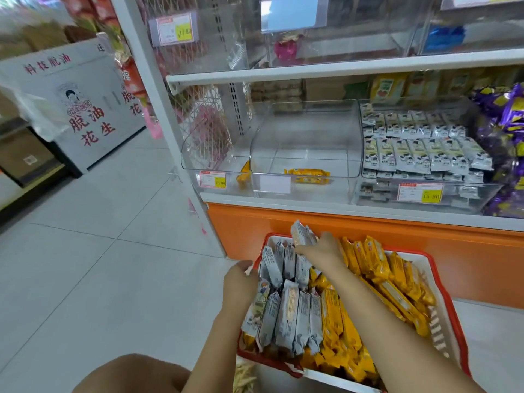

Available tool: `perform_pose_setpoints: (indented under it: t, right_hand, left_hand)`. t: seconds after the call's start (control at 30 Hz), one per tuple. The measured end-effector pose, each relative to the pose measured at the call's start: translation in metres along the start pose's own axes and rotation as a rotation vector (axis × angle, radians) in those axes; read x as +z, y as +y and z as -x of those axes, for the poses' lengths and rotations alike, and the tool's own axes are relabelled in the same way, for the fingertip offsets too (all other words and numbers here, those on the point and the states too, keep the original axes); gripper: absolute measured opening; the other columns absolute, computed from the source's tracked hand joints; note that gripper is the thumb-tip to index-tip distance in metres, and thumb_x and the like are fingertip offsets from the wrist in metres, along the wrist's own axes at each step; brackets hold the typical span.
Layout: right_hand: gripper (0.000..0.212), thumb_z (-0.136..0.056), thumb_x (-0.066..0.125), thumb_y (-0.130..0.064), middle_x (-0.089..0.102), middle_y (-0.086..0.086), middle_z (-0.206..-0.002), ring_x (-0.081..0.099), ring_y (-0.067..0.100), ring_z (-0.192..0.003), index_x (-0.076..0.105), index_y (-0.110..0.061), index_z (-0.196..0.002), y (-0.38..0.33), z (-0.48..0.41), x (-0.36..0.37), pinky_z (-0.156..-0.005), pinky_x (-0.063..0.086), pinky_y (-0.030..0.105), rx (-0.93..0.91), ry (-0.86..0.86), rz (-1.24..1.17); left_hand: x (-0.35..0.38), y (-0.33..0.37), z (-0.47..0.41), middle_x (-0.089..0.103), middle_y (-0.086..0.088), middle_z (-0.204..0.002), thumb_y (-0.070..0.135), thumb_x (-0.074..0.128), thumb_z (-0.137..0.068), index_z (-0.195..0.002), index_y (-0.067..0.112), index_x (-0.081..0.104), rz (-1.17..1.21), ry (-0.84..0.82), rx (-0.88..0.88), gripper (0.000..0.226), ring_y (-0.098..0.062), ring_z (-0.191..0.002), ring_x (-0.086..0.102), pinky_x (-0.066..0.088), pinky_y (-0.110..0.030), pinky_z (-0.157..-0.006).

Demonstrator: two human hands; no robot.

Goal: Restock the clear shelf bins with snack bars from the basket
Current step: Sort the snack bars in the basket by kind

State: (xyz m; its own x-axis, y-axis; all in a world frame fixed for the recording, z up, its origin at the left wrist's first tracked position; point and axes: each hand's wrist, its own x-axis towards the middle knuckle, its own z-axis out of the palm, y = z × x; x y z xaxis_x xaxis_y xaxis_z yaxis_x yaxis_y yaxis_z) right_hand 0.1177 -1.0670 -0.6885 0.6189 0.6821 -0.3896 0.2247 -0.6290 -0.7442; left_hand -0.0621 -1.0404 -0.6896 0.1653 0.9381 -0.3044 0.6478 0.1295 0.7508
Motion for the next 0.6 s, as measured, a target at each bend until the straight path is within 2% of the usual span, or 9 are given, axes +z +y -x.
perform_pose_setpoints:
  t: [0.03, 0.1, 0.2, 0.27, 0.33, 0.4, 0.47, 0.53, 0.6]
  right_hand:
    - [0.083, -0.077, 0.076, -0.030, 0.040, 0.013, -0.140, 0.042, 0.031, -0.127, 0.032, -0.006, -0.144, -0.002, 0.008, -0.008, -0.090, 0.043, 0.036, -0.067, 0.007, 0.016]
    - [0.079, -0.077, 0.074, -0.029, 0.039, 0.010, -0.135, 0.039, 0.026, -0.125, 0.035, -0.011, -0.143, -0.006, 0.028, -0.024, -0.093, 0.039, 0.032, -0.216, 0.047, 0.092]
    - [0.074, -0.075, 0.075, -0.021, 0.036, -0.001, -0.121, 0.042, 0.018, -0.115, 0.041, -0.016, -0.140, -0.005, 0.056, -0.038, -0.085, 0.033, 0.018, -0.445, 0.144, 0.126]
    - [0.078, -0.077, 0.075, -0.019, 0.034, -0.005, -0.121, 0.042, 0.017, -0.119, 0.037, -0.017, -0.144, 0.000, 0.066, -0.045, -0.091, 0.033, 0.017, -0.530, 0.197, 0.089]
    - [0.077, -0.081, 0.073, -0.025, 0.037, -0.006, -0.128, 0.040, 0.012, -0.122, 0.033, -0.022, -0.147, 0.003, 0.071, -0.055, -0.095, 0.034, 0.018, -0.578, 0.220, 0.046]
    - [0.065, -0.090, 0.063, -0.035, 0.040, -0.014, -0.128, 0.042, -0.002, -0.112, 0.030, -0.035, -0.146, 0.005, 0.072, -0.069, -0.088, 0.035, 0.011, -0.562, 0.165, -0.045]
    - [0.044, -0.097, 0.046, -0.038, 0.046, -0.021, -0.123, 0.045, -0.015, -0.095, 0.032, -0.048, -0.137, 0.005, 0.071, -0.086, -0.077, 0.035, 0.002, -0.549, 0.094, -0.162]
    - [0.036, -0.100, 0.042, -0.031, 0.045, -0.032, -0.125, 0.045, -0.017, -0.109, 0.040, -0.051, -0.129, 0.006, 0.067, -0.101, -0.083, 0.034, -0.002, -0.579, 0.101, -0.250]
    - [0.037, -0.099, 0.047, -0.022, 0.051, -0.029, -0.127, 0.048, -0.012, -0.116, 0.049, -0.047, -0.126, 0.006, 0.064, -0.113, -0.088, 0.038, 0.004, -0.592, 0.158, -0.321]
  left_hand:
    - [0.000, 0.015, 0.003, 0.065, -0.026, -0.103, 0.007, 0.050, -0.094, -0.115, -0.009, 0.060, 0.122, -0.044, 0.027, 0.028, -0.039, -0.093, 0.062, 0.047, -0.028, -0.071]
    - [0.000, 0.050, 0.014, 0.066, -0.020, -0.082, 0.008, 0.056, -0.094, -0.101, -0.007, 0.064, 0.379, -0.189, 0.002, 0.018, -0.031, -0.068, 0.064, 0.053, -0.029, -0.058]
    - [0.005, 0.089, 0.025, 0.068, -0.015, -0.078, 0.021, 0.064, -0.089, -0.091, -0.005, 0.067, 0.502, -0.331, 0.043, 0.027, -0.019, -0.063, 0.067, 0.056, -0.023, -0.058]
    - [0.008, 0.104, 0.028, 0.068, -0.017, -0.080, 0.024, 0.067, -0.086, -0.093, -0.008, 0.068, 0.542, -0.367, 0.088, 0.033, -0.018, -0.066, 0.067, 0.054, -0.021, -0.058]
    - [0.012, 0.113, 0.026, 0.069, -0.014, -0.080, 0.023, 0.069, -0.083, -0.087, -0.003, 0.069, 0.602, -0.402, 0.117, 0.026, -0.018, -0.069, 0.068, 0.054, -0.021, -0.061]
    - [0.015, 0.119, 0.023, 0.072, -0.010, -0.083, 0.024, 0.068, -0.081, -0.087, 0.001, 0.069, 0.645, -0.478, 0.119, 0.024, -0.021, -0.078, 0.070, 0.056, -0.026, -0.072]
    - [0.020, 0.123, 0.019, 0.071, -0.016, -0.102, 0.023, 0.063, -0.083, -0.105, 0.000, 0.067, 0.704, -0.573, 0.115, 0.032, -0.027, -0.096, 0.069, 0.056, -0.031, -0.084]
    - [0.025, 0.130, 0.016, 0.068, -0.019, -0.112, 0.021, 0.058, -0.083, -0.114, -0.001, 0.064, 0.793, -0.634, 0.094, 0.038, -0.029, -0.103, 0.066, 0.056, -0.032, -0.084]
    - [0.032, 0.136, 0.014, 0.063, -0.023, -0.119, 0.019, 0.056, -0.084, -0.117, -0.003, 0.062, 0.914, -0.710, 0.068, 0.040, -0.032, -0.109, 0.063, 0.056, -0.036, -0.086]
